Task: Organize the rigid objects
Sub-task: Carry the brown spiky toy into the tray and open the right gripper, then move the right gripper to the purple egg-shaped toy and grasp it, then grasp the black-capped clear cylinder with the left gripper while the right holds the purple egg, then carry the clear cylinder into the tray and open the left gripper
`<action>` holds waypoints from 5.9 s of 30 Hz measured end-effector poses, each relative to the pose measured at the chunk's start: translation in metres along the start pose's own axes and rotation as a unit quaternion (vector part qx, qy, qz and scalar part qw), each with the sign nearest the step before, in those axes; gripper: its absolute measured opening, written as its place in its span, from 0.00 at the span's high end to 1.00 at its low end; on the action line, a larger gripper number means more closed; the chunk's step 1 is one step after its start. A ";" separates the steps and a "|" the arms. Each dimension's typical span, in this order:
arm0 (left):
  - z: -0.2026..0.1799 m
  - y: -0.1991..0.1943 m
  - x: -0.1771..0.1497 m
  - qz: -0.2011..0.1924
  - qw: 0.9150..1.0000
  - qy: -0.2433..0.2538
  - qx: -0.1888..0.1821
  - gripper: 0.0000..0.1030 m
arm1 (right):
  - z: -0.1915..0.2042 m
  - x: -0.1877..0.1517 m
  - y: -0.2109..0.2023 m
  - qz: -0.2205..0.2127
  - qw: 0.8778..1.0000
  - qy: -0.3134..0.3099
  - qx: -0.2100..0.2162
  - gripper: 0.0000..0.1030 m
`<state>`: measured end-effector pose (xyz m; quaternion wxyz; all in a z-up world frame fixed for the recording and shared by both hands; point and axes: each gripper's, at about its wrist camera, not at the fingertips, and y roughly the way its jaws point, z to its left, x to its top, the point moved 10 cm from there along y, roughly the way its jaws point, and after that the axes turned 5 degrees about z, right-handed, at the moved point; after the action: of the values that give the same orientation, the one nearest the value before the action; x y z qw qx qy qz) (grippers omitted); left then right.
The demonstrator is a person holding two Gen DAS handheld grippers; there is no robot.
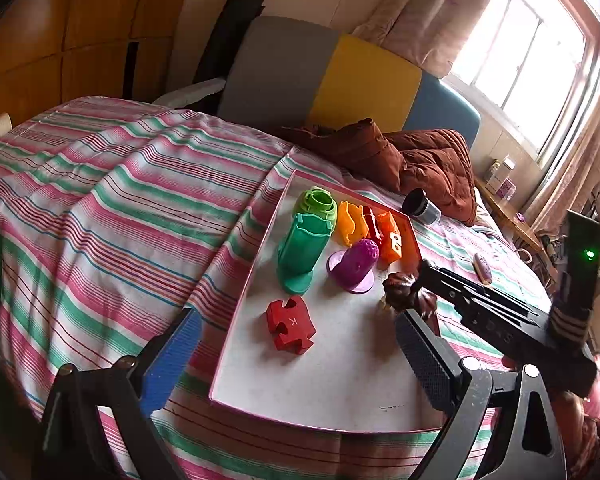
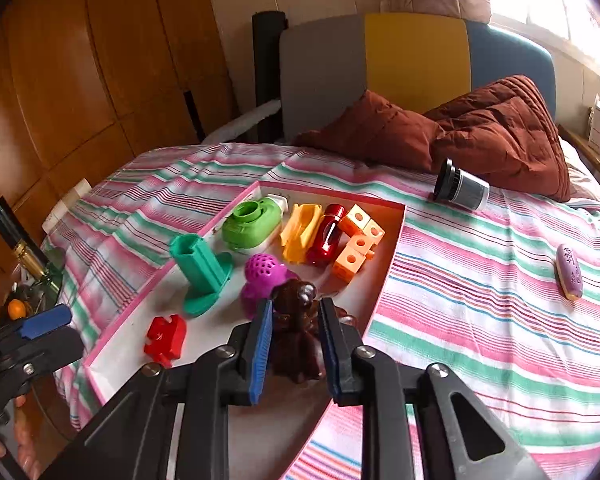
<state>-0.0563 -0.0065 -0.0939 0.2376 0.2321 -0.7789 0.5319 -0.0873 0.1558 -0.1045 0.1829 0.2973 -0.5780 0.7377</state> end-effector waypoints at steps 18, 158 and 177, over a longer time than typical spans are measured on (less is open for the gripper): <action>-0.007 -0.002 -0.002 -0.001 1.000 0.004 -0.001 0.05 | -0.004 -0.025 0.004 0.034 0.998 0.048 0.023 0.78; -0.269 0.243 0.074 0.165 0.970 0.172 0.041 0.38 | -0.328 -0.041 -0.005 -0.030 0.955 0.250 -0.155 0.64; -0.259 0.125 -0.013 0.169 0.974 0.130 -0.073 0.38 | -0.319 -0.046 -0.012 -0.017 0.953 0.232 -0.196 0.65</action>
<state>-0.0908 0.2791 -0.1090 0.2599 0.0077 -0.8060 0.5318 -0.1175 0.4688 -0.1751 0.3794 0.0860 -0.6477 0.6551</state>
